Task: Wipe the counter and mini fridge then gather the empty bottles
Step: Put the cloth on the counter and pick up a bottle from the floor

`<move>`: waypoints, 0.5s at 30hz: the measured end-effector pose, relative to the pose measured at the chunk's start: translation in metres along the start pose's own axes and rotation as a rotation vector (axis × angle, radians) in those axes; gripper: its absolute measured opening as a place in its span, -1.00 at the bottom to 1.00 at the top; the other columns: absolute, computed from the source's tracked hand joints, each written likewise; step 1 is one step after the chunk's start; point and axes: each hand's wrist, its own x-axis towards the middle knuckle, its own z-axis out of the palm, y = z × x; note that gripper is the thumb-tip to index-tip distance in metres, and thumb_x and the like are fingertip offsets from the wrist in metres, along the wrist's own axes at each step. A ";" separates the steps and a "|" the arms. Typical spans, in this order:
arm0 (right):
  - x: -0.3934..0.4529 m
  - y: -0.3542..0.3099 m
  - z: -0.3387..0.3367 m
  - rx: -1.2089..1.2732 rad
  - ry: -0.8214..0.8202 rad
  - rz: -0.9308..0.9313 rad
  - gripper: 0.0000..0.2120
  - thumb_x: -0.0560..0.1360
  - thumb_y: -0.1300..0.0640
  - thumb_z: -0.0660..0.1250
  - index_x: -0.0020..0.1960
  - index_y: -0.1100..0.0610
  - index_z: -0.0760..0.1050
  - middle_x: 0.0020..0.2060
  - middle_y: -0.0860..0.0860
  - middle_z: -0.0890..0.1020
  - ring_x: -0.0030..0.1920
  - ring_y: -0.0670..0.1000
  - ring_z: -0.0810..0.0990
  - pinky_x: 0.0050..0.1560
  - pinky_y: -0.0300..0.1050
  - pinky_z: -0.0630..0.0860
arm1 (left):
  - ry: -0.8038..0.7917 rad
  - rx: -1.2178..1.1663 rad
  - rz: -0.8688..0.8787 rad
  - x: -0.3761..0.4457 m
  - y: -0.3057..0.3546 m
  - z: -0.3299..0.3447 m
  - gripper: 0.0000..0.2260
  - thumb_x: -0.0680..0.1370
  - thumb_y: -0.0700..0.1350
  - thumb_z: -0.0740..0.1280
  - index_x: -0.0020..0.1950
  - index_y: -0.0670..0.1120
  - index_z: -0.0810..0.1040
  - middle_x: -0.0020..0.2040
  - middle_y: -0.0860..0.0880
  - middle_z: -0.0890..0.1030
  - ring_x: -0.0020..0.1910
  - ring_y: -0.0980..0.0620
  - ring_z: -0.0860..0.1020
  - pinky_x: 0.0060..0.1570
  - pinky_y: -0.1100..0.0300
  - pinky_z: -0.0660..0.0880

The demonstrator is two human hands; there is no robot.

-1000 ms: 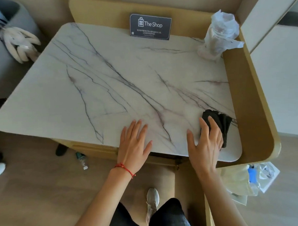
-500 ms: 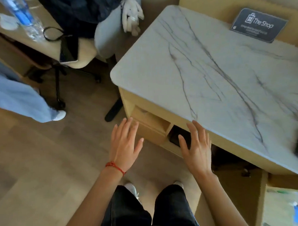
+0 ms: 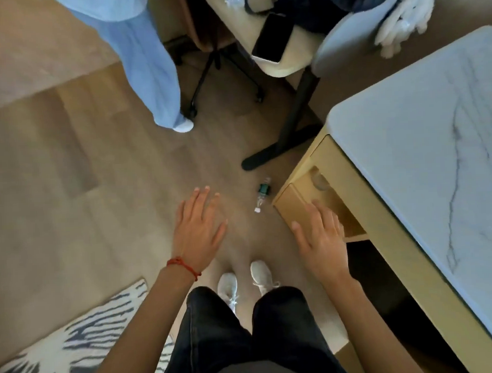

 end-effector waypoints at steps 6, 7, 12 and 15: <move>0.050 -0.010 0.009 0.030 -0.148 -0.204 -0.57 0.55 -0.04 0.15 0.36 0.11 0.29 0.34 0.13 0.41 0.35 0.12 0.35 0.31 -0.03 0.22 | 0.053 0.005 -0.316 -0.027 -0.013 0.001 -0.54 0.49 0.05 0.12 0.27 -0.19 0.42 0.26 -0.24 0.50 0.29 -0.13 0.28 0.27 -0.04 0.16; 0.058 -0.011 0.011 0.011 -0.167 -0.246 -0.57 0.55 -0.04 0.16 0.37 0.10 0.29 0.35 0.12 0.41 0.36 0.10 0.35 0.30 -0.09 0.18 | 0.049 0.005 -0.365 -0.030 -0.012 0.002 -0.54 0.49 0.05 0.11 0.28 -0.19 0.43 0.27 -0.23 0.49 0.31 -0.15 0.30 0.29 -0.06 0.20; 0.087 -0.012 0.021 -0.023 -0.259 -0.374 -0.56 0.54 -0.04 0.17 0.37 0.08 0.30 0.34 0.10 0.42 0.34 0.09 0.38 0.24 -0.13 0.20 | 0.025 -0.007 -0.535 -0.039 -0.002 0.012 -0.54 0.51 0.06 0.09 0.27 -0.20 0.45 0.28 -0.22 0.49 0.28 -0.22 0.41 0.24 -0.17 0.30; 0.099 -0.014 0.027 0.013 -0.322 -0.402 -0.55 0.54 -0.01 0.19 0.39 0.08 0.27 0.37 0.10 0.39 0.38 0.08 0.33 0.30 -0.10 0.20 | 0.024 -0.016 -0.598 -0.041 0.003 0.019 -0.54 0.51 0.06 0.10 0.27 -0.20 0.45 0.27 -0.21 0.49 0.28 -0.22 0.41 0.23 -0.18 0.32</move>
